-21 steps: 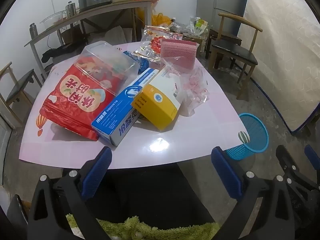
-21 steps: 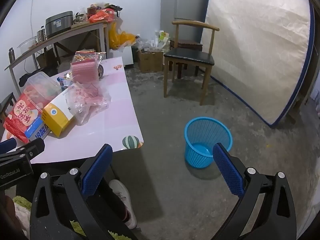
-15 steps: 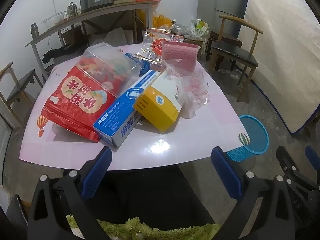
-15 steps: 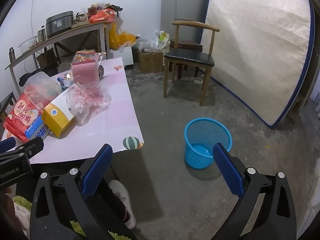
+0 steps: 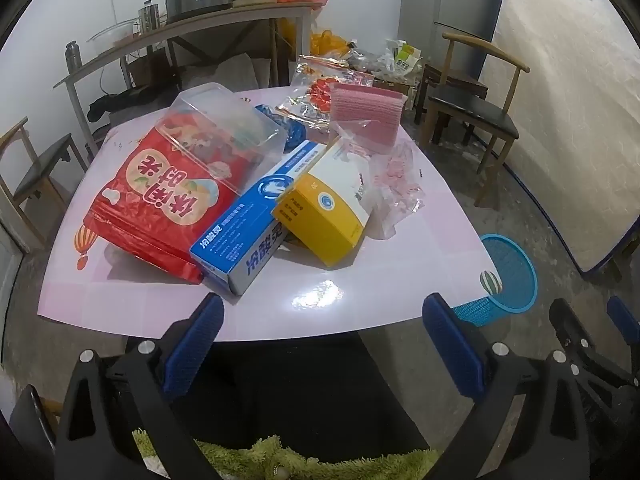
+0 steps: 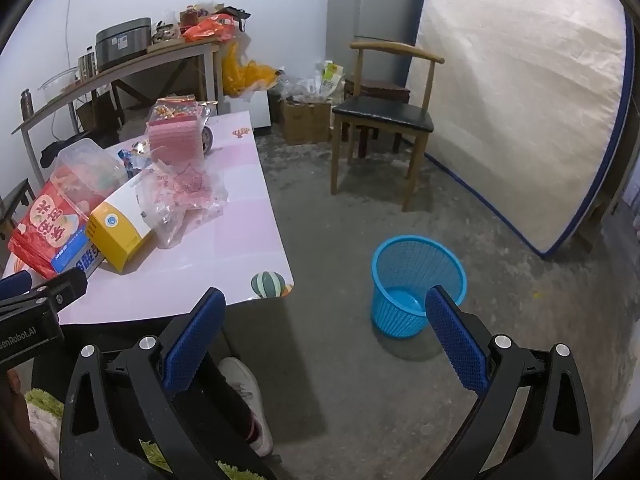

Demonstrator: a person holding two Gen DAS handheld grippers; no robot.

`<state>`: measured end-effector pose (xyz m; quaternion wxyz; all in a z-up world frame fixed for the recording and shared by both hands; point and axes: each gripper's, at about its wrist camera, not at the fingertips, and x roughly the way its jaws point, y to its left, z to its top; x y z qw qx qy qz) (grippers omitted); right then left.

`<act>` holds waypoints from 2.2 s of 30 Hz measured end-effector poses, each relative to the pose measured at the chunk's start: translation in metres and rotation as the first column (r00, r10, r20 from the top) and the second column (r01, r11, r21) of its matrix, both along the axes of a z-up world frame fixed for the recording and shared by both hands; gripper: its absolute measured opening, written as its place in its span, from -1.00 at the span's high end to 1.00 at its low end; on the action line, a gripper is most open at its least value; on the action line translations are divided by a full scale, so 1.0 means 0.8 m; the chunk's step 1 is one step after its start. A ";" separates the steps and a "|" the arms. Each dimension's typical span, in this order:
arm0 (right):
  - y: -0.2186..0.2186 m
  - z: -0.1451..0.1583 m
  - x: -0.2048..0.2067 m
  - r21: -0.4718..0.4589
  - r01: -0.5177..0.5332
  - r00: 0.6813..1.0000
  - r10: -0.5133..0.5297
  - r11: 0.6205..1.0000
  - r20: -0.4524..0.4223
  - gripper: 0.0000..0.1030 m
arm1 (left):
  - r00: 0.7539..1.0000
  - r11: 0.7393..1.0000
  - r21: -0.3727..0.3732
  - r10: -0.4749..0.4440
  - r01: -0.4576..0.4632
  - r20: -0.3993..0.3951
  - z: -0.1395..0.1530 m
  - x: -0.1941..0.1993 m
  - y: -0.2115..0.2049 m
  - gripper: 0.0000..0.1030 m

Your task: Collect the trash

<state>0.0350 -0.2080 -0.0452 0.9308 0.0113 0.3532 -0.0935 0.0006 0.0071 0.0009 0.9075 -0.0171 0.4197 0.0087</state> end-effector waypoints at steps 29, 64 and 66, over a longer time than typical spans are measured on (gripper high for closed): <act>0.008 0.002 0.002 -0.007 -0.007 1.000 0.007 1.000 0.006 -0.86 | 1.000 1.000 -0.007 0.018 -0.018 0.008 0.005 0.002 0.008 -0.89; 0.013 0.004 0.003 -0.006 -0.011 1.000 0.011 1.000 0.004 -0.86 | 1.000 1.000 -0.009 0.026 -0.026 -0.011 -0.002 0.003 0.011 -0.89; 0.012 0.004 0.003 -0.005 -0.011 1.000 0.011 1.000 0.004 -0.86 | 1.000 1.000 -0.009 0.026 -0.026 -0.011 -0.002 0.003 0.011 -0.89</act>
